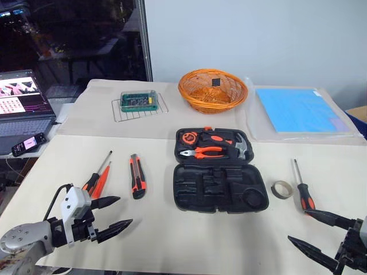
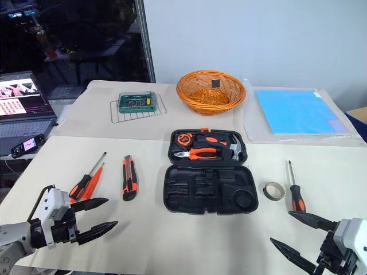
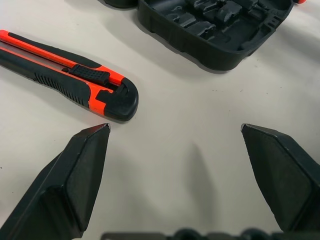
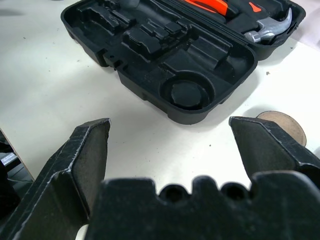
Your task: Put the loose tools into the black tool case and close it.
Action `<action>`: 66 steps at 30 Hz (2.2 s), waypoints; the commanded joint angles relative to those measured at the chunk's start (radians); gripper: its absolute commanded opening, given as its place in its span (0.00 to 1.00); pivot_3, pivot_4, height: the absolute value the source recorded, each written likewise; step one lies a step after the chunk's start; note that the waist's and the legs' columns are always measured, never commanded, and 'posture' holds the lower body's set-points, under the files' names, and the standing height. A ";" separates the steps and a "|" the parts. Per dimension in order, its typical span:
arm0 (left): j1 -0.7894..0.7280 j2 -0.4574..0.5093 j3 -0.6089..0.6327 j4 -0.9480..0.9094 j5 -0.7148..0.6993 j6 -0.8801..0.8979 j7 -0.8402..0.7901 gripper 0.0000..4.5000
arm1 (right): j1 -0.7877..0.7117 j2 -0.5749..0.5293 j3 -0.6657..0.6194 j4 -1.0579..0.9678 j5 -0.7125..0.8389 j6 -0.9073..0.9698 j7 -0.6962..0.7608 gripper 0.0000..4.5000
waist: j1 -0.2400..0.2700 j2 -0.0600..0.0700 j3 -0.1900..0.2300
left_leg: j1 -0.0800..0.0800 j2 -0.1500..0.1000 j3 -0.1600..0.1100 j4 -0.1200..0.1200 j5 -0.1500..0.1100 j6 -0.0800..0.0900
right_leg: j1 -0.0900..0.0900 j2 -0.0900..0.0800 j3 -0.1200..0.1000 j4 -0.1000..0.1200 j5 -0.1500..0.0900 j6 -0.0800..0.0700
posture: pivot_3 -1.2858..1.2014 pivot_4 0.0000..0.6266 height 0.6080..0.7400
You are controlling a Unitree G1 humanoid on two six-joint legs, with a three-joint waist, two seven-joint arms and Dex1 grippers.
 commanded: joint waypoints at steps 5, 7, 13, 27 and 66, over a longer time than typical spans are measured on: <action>-0.128 -0.152 0.091 -0.139 -0.107 0.203 0.440 1.00 | -0.277 -0.055 0.137 -0.094 0.066 0.050 -0.124 0.97 | -0.013 -0.003 0.001 | 0.001 -0.002 -0.004 0.002 0.000 0.001 | 0.003 0.001 0.005 0.000 0.000 0.000 | 0.52 0.24 1.00; -0.172 -0.140 0.092 -0.160 -0.073 0.325 0.580 1.00 | -0.326 -0.076 0.171 -0.113 0.085 0.073 -0.127 0.97 | -0.010 -0.003 0.001 | 0.003 -0.003 -0.005 0.002 0.000 0.000 | 0.003 0.002 0.006 0.001 0.001 0.000 | 0.52 0.24 1.00; -0.302 -0.008 0.154 -0.028 -0.067 0.552 0.690 1.00 | -0.476 -0.177 0.280 -0.133 0.164 0.146 -0.084 0.97 | 0.000 -0.005 0.001 | 0.001 -0.004 -0.006 0.002 0.001 0.000 | 0.004 0.006 0.006 0.003 0.001 0.000 | 0.52 0.24 1.00; -0.270 0.143 0.067 0.173 0.031 0.558 0.541 0.77 | -0.508 -0.174 0.334 -0.125 0.124 0.136 -0.080 1.00 | 0.000 -0.007 0.001 | 0.000 -0.003 -0.004 0.001 -0.003 -0.003 | 0.002 0.005 0.006 0.003 0.000 -0.003 | 0.52 0.24 1.00; -1.404 -0.244 -1.007 0.662 0.476 0.171 -0.132 0.19 | -0.203 -0.089 -0.085 -0.167 0.141 0.158 -0.143 1.00 | 0.003 -0.012 -0.002 | 0.001 -0.019 -0.030 0.009 0.001 0.013 | 0.016 0.008 0.010 0.002 -0.002 0.005 | 0.52 0.24 1.00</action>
